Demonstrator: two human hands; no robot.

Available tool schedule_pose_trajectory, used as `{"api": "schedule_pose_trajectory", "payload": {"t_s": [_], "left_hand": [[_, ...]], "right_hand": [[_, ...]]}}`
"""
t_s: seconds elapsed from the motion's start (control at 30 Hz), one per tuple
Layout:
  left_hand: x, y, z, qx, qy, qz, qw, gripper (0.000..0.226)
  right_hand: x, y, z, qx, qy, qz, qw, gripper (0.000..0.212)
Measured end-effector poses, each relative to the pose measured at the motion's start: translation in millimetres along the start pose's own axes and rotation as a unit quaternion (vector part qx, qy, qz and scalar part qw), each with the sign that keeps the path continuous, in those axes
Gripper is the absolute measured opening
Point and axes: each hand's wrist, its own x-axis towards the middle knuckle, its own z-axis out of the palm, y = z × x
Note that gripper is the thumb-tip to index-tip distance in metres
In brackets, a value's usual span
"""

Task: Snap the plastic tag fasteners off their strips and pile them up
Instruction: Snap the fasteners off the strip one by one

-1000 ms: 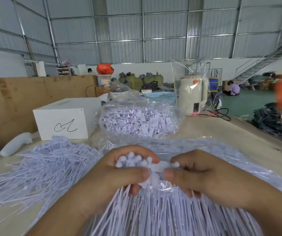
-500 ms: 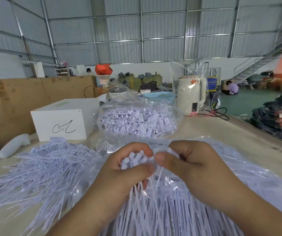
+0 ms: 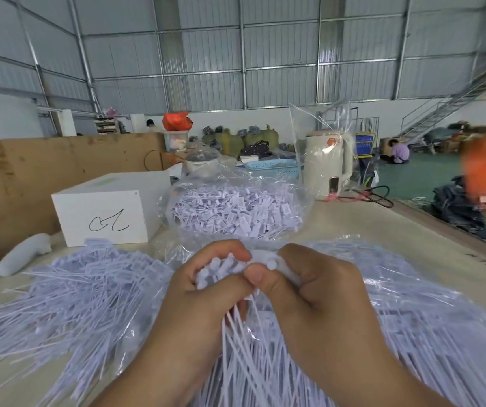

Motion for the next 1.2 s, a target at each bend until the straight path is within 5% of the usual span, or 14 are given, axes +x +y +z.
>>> {"api": "schedule_pose_trajectory", "payload": {"t_s": [0.2,0.33,0.5,0.57,0.97,1.2], "left_hand": [[-4.2,0.1,3.2,-0.012,0.019,-0.005,1.0,0.011],[-1.9,-2.8,1.1,0.024,0.009,0.003,1.0,0.026],[5.3,-6.2,-12.1,0.111,-0.002,0.036,0.993,0.016],[5.6,-5.1,-13.6,0.135,-0.008,0.044,0.99,0.017],[6.9,-3.6,-17.1,0.194,-0.07,0.051,0.977,0.017],[5.1,-3.4,-18.6,0.156,-0.217,0.043,0.963,0.016]], "right_hand": [[12.3,9.0,-14.6,0.022,0.085,0.058,0.994,0.051],[18.4,16.3,-26.4,0.148,-0.061,0.059,0.985,0.046],[16.9,19.8,-31.5,0.152,-0.176,0.026,0.972,0.018],[17.2,21.0,-35.1,0.131,-0.214,0.01,0.968,0.029],[17.3,16.6,-42.2,0.185,-0.232,0.022,0.955,0.043],[15.4,23.6,-34.4,0.119,-0.324,0.069,0.936,0.052]]}}
